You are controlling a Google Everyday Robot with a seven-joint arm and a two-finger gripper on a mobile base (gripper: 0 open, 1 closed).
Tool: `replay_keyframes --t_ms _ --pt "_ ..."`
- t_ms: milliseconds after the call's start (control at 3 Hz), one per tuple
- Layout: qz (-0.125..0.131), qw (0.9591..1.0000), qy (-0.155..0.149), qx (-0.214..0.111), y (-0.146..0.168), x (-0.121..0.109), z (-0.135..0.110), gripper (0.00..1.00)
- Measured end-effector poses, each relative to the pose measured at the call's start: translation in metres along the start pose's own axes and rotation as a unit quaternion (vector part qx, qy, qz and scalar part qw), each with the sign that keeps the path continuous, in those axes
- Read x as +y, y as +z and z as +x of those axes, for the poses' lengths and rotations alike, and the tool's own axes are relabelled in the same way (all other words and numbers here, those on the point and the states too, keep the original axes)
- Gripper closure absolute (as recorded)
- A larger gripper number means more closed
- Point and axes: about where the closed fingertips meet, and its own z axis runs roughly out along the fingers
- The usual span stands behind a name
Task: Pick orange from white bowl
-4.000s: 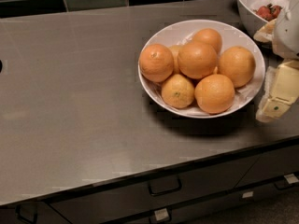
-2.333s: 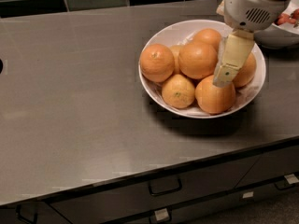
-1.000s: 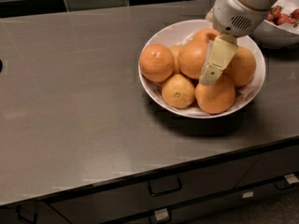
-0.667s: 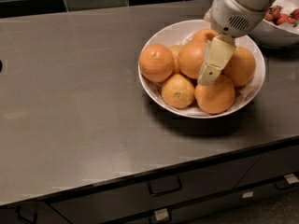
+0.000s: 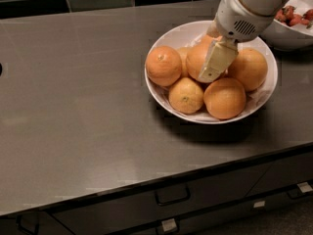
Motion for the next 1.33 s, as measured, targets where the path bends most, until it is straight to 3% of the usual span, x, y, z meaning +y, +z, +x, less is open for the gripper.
replay_keyframes --t_ms 333,1000,1333 --pt "0.0 1.0 0.004 -0.001 0.004 0.002 -0.004 0.3" --pt "-0.009 0.9999 0.005 0.0 0.014 0.003 -0.008 0.3" --pt "-0.018 0.9996 0.016 0.013 0.028 0.002 0.002 0.32"
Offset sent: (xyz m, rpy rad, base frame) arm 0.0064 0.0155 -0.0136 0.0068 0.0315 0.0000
